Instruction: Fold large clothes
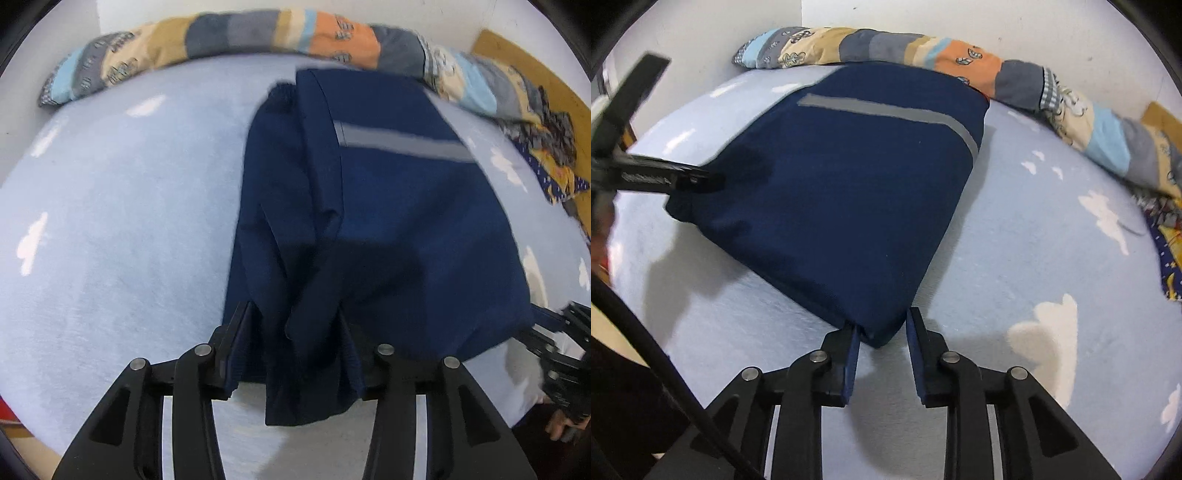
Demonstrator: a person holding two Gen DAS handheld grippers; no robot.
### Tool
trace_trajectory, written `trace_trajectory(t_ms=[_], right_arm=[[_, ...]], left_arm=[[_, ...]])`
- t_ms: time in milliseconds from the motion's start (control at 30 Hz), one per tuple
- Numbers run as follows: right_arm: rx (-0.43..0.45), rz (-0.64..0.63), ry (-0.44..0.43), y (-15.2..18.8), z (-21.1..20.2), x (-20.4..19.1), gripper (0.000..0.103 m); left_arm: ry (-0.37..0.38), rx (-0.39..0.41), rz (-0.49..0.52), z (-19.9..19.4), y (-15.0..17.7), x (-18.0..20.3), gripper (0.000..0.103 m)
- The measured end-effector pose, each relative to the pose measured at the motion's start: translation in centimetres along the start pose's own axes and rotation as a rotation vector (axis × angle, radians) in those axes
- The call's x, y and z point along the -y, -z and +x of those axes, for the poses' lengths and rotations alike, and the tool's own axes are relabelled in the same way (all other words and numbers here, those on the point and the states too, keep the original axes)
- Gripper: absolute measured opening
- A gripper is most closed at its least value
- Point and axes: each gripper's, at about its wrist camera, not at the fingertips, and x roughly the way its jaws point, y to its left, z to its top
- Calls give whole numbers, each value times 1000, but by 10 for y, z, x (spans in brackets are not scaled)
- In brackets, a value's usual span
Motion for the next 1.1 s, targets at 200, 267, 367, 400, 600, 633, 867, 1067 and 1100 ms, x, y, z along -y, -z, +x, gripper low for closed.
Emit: trace_trajectory(t_ms=[200, 267, 367, 400, 600, 633, 867, 1067, 1100], right_arm=[[78, 78, -195, -10, -43, 22, 35], [120, 110, -231, -14, -53, 31, 37], [146, 155, -240, -21, -53, 37, 37], [142, 158, -240, -22, -50, 36, 35], [65, 127, -248, -19, -23, 16, 9], [30, 125, -251, -16, -12, 12, 9], [-123, 188, -319, -1, 32, 6, 4], [145, 237, -399, -25, -42, 40, 9], [168, 258, -359, -27, -43, 47, 10]], left_arm=[[-99, 96, -5, -34, -8, -18, 63], [-184, 115, -29, -40, -11, -27, 63], [-263, 170, -81, -49, -14, -38, 63], [-239, 186, -85, -53, -15, -37, 63], [33, 273, -6, -69, -16, -2, 63], [82, 259, 4, -66, -16, 9, 63], [22, 97, 68, -11, -23, 28, 62], [83, 177, 35, -33, -27, 25, 62], [93, 183, 37, -31, -31, 27, 62]])
